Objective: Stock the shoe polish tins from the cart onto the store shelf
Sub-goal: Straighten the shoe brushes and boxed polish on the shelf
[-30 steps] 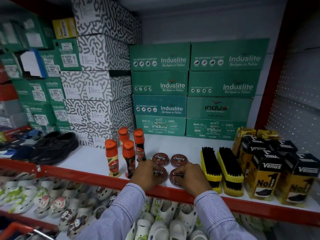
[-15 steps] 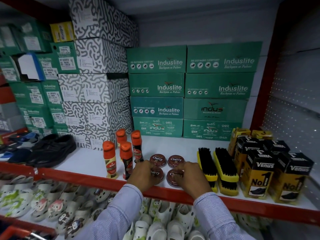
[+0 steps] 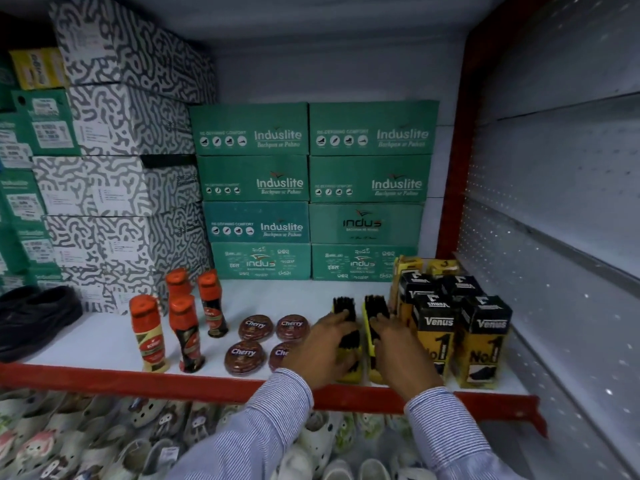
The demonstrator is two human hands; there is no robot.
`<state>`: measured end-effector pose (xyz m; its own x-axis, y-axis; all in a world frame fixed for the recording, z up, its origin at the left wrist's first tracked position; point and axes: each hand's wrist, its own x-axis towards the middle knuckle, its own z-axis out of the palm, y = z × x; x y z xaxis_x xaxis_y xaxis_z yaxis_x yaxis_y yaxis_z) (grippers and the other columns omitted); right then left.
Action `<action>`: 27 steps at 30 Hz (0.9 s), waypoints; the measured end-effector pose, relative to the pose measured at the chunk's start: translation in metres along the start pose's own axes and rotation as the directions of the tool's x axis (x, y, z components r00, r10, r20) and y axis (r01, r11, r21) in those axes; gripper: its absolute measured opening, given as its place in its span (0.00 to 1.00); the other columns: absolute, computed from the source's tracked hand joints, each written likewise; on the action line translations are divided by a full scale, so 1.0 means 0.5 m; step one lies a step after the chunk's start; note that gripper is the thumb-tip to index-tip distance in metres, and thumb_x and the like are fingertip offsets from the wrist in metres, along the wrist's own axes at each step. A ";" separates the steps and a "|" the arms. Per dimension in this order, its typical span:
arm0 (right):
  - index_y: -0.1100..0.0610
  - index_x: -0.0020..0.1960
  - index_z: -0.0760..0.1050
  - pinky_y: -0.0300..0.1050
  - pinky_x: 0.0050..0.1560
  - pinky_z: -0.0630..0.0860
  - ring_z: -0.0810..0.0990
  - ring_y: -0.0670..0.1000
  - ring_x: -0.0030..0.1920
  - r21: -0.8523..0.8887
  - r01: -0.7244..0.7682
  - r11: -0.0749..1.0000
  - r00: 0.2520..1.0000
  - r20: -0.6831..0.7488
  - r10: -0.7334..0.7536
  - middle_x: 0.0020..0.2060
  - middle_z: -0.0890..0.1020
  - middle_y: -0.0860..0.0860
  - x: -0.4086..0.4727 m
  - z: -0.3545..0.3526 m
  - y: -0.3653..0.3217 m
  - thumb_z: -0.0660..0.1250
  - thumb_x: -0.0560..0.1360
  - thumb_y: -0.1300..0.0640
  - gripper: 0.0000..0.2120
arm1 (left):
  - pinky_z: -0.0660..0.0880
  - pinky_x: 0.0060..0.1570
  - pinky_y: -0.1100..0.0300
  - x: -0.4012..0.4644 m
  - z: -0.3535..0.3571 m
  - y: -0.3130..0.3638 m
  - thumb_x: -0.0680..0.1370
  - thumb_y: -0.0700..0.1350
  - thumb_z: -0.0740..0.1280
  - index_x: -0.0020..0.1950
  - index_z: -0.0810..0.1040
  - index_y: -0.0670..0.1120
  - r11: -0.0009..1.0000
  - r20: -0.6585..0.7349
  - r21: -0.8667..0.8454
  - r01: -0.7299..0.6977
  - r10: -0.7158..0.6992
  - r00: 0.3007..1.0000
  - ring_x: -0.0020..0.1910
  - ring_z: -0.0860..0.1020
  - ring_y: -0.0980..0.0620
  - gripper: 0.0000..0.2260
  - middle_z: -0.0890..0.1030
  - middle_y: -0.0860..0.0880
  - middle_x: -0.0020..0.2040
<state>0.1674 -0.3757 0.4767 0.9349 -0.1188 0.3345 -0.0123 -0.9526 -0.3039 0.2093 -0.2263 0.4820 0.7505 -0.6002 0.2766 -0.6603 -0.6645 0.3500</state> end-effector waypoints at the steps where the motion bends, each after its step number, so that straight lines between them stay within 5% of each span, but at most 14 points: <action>1: 0.58 0.67 0.71 0.51 0.61 0.76 0.73 0.57 0.66 -0.002 -0.005 1.000 1.000 0.014 0.005 0.66 0.75 0.56 0.002 0.004 0.005 0.59 0.76 0.69 0.21 | 0.63 0.73 0.58 0.004 0.005 0.003 0.75 0.42 0.69 0.72 0.72 0.47 1.000 0.002 0.004 0.008 -0.008 1.000 0.76 0.66 0.47 0.24 0.69 0.43 0.76; 5: 0.57 0.70 0.69 0.53 0.66 0.74 0.70 0.57 0.70 0.022 -0.030 0.999 0.998 0.055 0.029 0.70 0.73 0.56 0.011 0.013 0.013 0.59 0.73 0.73 0.27 | 0.72 0.66 0.57 0.009 0.010 0.003 0.72 0.38 0.71 0.65 0.78 0.46 0.999 -0.040 -0.031 0.024 -0.025 0.999 0.67 0.75 0.45 0.21 0.77 0.44 0.67; 15: 0.59 0.69 0.69 0.53 0.66 0.73 0.69 0.56 0.71 0.057 -0.007 0.998 1.000 0.018 0.006 0.69 0.72 0.57 -0.006 0.002 0.000 0.57 0.73 0.74 0.26 | 0.69 0.66 0.60 0.001 0.011 0.010 0.75 0.39 0.71 0.67 0.77 0.47 0.999 -0.064 -0.024 0.037 -0.039 0.997 0.68 0.75 0.47 0.20 0.76 0.45 0.70; 18: 0.60 0.74 0.63 0.46 0.76 0.60 0.61 0.54 0.77 0.059 0.101 0.993 0.995 0.021 -0.102 0.76 0.65 0.56 -0.018 -0.038 -0.008 0.60 0.74 0.73 0.29 | 0.65 0.72 0.56 0.000 0.013 0.013 0.77 0.41 0.68 0.71 0.73 0.49 1.000 -0.078 0.020 0.010 -0.009 0.997 0.74 0.68 0.45 0.22 0.71 0.45 0.75; 20: 0.58 0.75 0.61 0.39 0.76 0.51 0.57 0.51 0.78 0.102 0.188 0.977 0.978 -0.110 -0.177 0.76 0.60 0.48 -0.036 -0.077 -0.002 0.62 0.74 0.73 0.32 | 0.59 0.78 0.50 0.003 0.010 0.025 0.79 0.42 0.65 0.75 0.66 0.52 0.997 -0.122 0.072 -0.017 0.026 0.992 0.79 0.59 0.47 0.25 0.64 0.48 0.79; 23: 0.55 0.73 0.66 0.41 0.73 0.55 0.61 0.48 0.76 0.084 0.162 0.983 0.908 -0.404 -0.115 0.72 0.66 0.44 -0.076 -0.145 0.023 0.62 0.76 0.70 0.27 | 0.52 0.80 0.52 0.018 0.002 0.081 0.81 0.44 0.61 0.78 0.61 0.52 0.989 -0.249 0.059 -0.139 0.149 0.957 0.80 0.53 0.52 0.25 0.58 0.53 0.80; 27: 0.58 0.73 0.66 0.52 0.76 0.61 0.62 0.55 0.76 -0.026 -0.035 0.999 0.918 -0.397 0.022 0.73 0.69 0.53 -0.070 -0.173 0.115 0.64 0.74 0.69 0.28 | 0.51 0.78 0.60 0.048 0.009 0.170 0.83 0.46 0.59 0.77 0.63 0.50 0.961 -0.325 0.038 -0.275 0.272 0.906 0.79 0.56 0.54 0.22 0.63 0.52 0.79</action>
<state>0.1032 -0.4505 0.5247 0.7170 -0.2408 0.6541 -0.0541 -0.9548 -0.2922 0.1711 -0.2995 0.5145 0.5085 -0.5796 0.6368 -0.8417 -0.4904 0.2259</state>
